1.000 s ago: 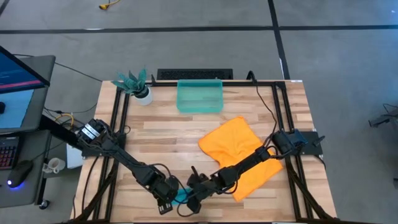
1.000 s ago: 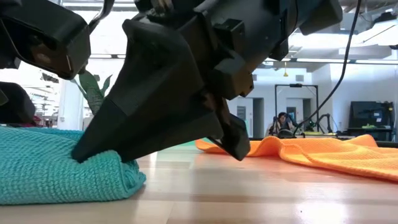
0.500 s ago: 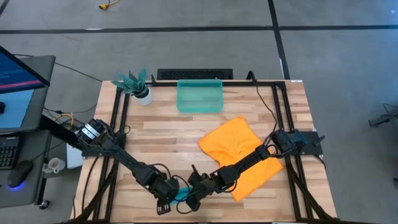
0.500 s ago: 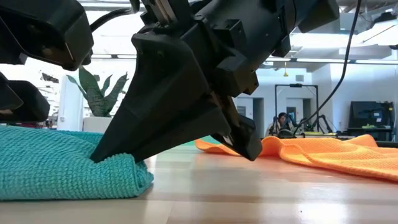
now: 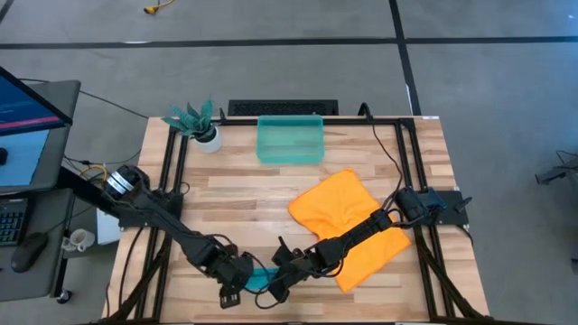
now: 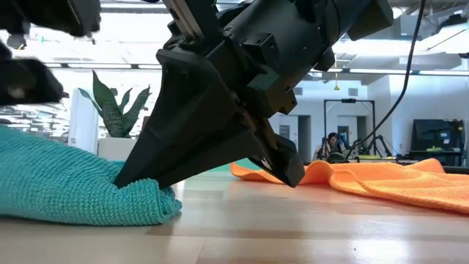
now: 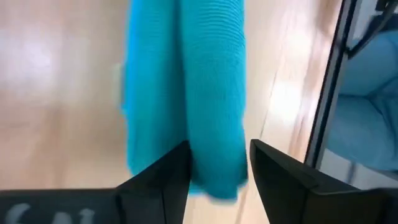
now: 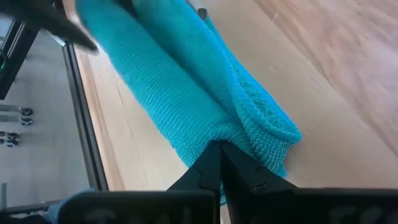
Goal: Roll microfiber towels into tight, uniform cylinder then place into a basket
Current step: Roll the blue microfiber cloth
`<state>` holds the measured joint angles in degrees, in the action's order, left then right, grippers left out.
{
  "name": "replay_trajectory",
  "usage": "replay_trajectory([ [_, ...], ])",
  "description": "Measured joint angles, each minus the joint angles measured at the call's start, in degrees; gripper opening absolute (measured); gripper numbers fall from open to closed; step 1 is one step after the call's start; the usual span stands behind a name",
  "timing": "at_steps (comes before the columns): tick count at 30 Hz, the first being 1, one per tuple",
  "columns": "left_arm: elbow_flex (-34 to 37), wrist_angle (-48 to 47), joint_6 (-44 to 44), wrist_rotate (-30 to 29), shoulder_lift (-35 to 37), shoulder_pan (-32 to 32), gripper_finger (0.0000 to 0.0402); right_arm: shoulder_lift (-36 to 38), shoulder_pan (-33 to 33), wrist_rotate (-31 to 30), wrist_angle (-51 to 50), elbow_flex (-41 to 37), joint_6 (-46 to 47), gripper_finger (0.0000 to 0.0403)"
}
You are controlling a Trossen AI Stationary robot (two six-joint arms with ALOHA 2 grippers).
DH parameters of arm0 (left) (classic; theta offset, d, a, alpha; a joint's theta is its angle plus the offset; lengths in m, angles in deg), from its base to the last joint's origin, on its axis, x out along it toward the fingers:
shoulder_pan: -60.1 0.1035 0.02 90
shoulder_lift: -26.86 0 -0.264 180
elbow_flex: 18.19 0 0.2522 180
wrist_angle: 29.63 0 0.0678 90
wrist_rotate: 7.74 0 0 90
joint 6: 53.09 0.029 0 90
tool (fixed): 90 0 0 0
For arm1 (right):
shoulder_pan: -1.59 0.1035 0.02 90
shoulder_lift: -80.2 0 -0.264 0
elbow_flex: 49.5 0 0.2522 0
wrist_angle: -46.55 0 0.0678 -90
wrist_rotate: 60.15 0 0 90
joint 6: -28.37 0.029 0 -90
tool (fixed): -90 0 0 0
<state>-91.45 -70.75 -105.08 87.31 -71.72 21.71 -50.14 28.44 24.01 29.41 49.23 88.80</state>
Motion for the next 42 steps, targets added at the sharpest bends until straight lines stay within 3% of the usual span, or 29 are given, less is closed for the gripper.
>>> replay_trajectory([
  [6, 0.0, -2.7, -1.6, -9.9, 6.4, -4.0, 0.0156, 0.0, 0.0, 0.0, 0.0, 0.0, 0.0, 0.0029],
  [11, -0.1, 5.5, 5.0, -18.9, 6.6, -8.9, 0.0155, 0.0, -0.2, 0.3, 0.0, 0.0, -0.2, 0.0029],
  [17, -0.2, 14.1, 10.9, -19.4, 2.2, -9.7, 0.0155, 0.0, -0.4, 0.6, 0.0, 0.0, -0.3, 0.003],
  [26, -0.2, 7.4, 7.7, -18.8, -2.9, -7.5, 0.0155, 0.0, -0.3, 1.0, 0.0, 0.0, -0.4, 0.0031],
  [31, -0.2, 2.7, 3.5, -22.2, -2.8, -6.8, 0.0155, 0.0, -0.3, 1.4, 0.0, 0.0, -0.5, 0.0031],
  [42, -0.5, 2.3, 0.3, -22.1, -8.0, -6.6, 0.0155, 0.0, 0.3, 2.6, 0.1, 0.0, -0.9, 0.0033],
])
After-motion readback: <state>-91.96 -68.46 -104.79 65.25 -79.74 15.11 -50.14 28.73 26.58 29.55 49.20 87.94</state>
